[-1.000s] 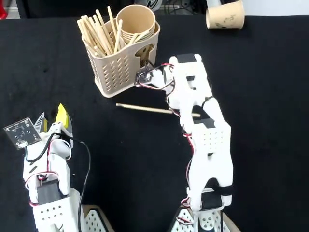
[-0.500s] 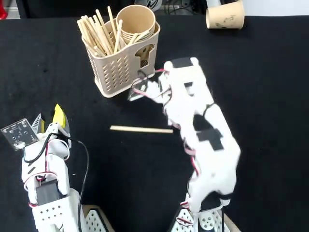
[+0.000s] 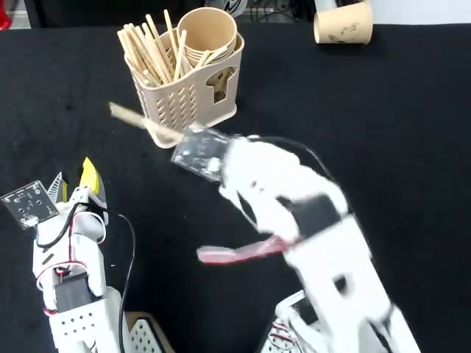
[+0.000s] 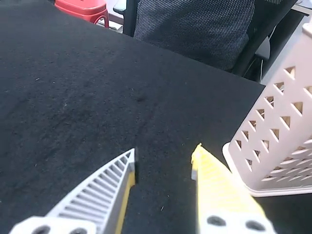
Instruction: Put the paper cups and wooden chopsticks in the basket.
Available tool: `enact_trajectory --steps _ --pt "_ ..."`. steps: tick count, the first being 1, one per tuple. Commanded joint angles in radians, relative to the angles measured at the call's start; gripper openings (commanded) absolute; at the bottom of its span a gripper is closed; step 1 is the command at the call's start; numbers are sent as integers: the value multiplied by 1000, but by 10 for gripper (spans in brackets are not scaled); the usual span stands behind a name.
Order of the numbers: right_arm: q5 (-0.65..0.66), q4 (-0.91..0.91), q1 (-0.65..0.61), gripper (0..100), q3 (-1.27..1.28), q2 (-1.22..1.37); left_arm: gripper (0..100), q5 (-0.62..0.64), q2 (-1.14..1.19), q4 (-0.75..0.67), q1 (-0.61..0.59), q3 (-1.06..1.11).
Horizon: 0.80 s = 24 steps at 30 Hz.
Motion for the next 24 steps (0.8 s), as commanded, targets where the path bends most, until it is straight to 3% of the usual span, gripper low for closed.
enact_trajectory --steps 1,8,11,17,24 --pt "-206 -391 -54 13 125 -186 191 -3 -14 -18 -2 16" --pt "-463 -1214 -97 13 377 -147 191 -3 -14 -18 -2 18" --pt "-529 -1444 -95 13 387 -16 191 -3 -14 -18 -2 18" --pt "-586 -1728 -74 12 189 427 191 -3 -14 -17 -2 18" --pt "-605 -1858 -68 12 -96 898 191 -3 -14 -15 -2 18"
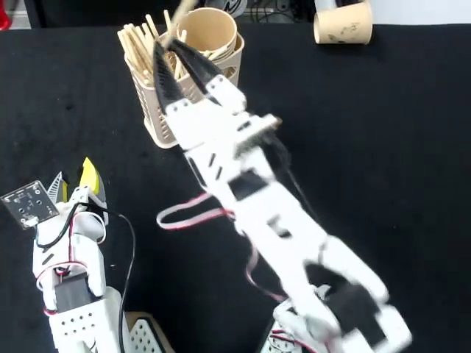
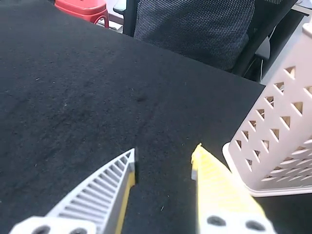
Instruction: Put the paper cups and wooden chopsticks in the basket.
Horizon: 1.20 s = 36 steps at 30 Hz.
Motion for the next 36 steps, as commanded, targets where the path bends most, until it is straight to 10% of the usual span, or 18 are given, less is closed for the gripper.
enact_trajectory --steps 1,16,25,36 --pt "-6 -41 23 12 -148 191 191 -3 -14 -15 -2 18" --pt "-2 63 72 18 -225 389 191 -3 -14 -17 -2 18" --pt "-6 173 46 262 -220 383 191 -3 -14 -14 -2 18" --pt "-8 183 34 242 183 -203 191 -5 -14 -12 -2 18"
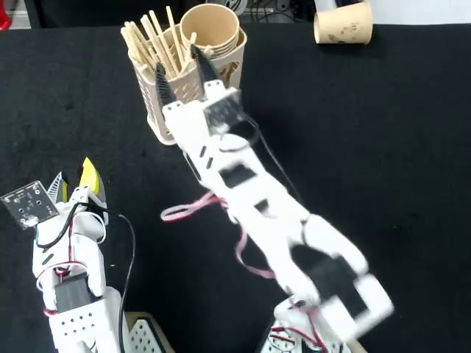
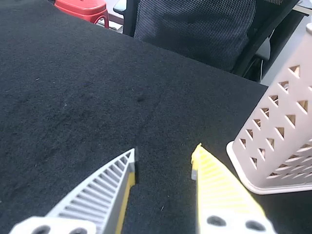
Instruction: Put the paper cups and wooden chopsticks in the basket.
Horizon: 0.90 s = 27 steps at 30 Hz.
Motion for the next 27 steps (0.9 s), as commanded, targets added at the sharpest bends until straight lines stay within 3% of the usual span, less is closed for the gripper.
enact_trajectory --steps 1,9,16,21,27 --pt "-6 41 -2 242 145 -326 191 -5 -14 -12 -2 18" --pt "-6 516 40 242 173 -863 191 -5 -14 -12 -2 18" --pt "-6 1005 356 241 87 -1210 191 -5 -14 -12 -2 18" --pt "-6 1057 644 241 133 -1245 191 -5 -14 -12 -2 18" --pt "-6 1057 829 240 288 -1152 191 -5 -14 -12 -2 18"
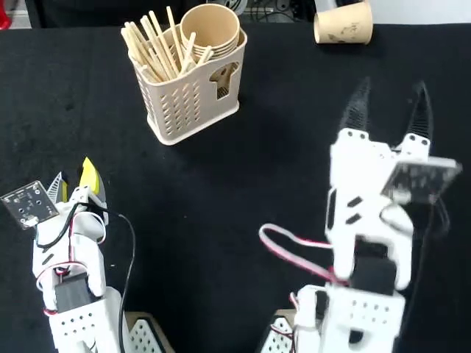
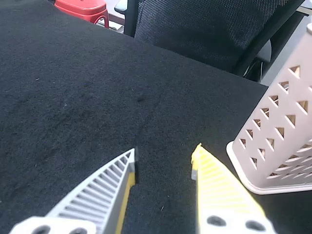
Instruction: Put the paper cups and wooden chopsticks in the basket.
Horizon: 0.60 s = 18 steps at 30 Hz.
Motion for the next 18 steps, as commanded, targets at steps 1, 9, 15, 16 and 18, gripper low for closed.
enact_trajectory --steps 1,9,15,16,18 --pt "-6 0 81 240 85 5 191 -5 -14 -12 -2 18" --pt "2 8 83 11 456 -349 191 3 -14 -15 -1 18" --pt "-6 133 83 67 638 -616 191 -5 -14 -11 42 18" --pt "-8 195 83 67 631 -604 191 -5 -14 -11 50 18" --pt "-8 296 75 67 638 -579 191 -5 -14 -11 73 18"
